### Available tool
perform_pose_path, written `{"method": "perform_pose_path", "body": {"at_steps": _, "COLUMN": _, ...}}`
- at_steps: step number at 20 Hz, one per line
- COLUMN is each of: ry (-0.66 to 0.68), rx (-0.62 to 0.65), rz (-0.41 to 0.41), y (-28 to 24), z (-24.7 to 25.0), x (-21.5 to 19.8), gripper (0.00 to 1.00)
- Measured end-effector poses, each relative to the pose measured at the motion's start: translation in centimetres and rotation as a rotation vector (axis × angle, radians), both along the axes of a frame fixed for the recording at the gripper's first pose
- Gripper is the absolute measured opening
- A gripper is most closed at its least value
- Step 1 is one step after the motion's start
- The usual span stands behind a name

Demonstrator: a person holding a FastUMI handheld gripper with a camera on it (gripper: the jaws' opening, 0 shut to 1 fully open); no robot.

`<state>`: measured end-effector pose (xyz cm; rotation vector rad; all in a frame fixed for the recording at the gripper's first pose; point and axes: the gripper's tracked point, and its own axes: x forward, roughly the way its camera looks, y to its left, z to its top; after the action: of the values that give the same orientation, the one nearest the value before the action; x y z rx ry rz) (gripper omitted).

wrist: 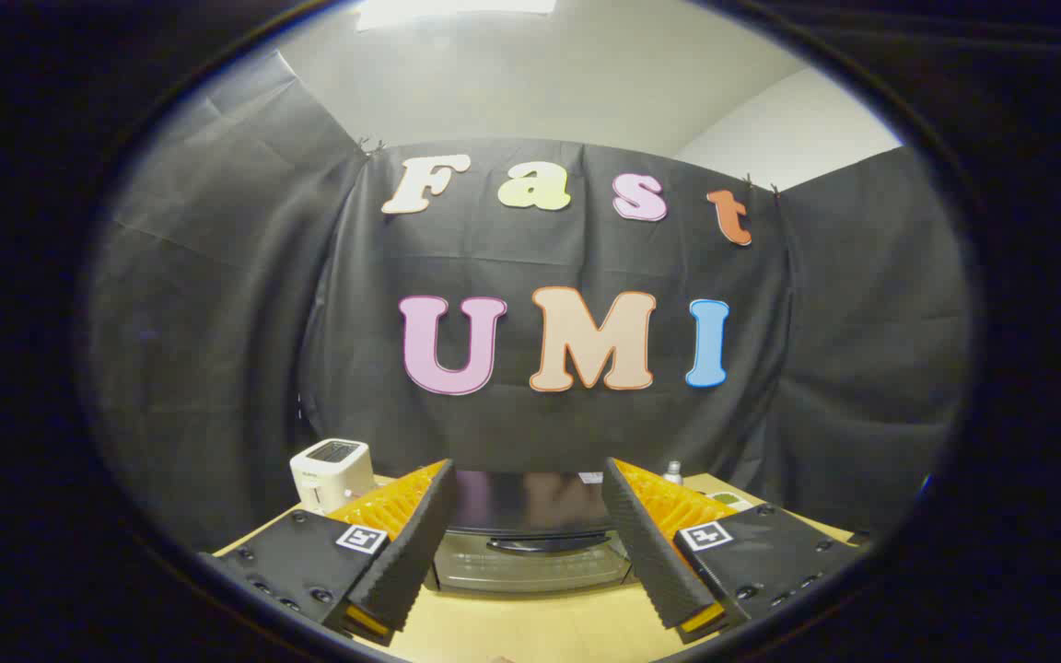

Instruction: Open the toaster oven, put the food inside, and close the toaster oven door.

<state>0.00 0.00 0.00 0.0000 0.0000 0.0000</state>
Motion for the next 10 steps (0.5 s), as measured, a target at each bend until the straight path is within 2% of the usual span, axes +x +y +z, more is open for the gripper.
{"method": "perform_pose_path", "body": {"at_steps": 10, "ry": 0.018, "rx": -0.003, "rz": -0.006, "y": 0.05, "z": -0.27, "x": 0.21, "gripper": 0.99}}
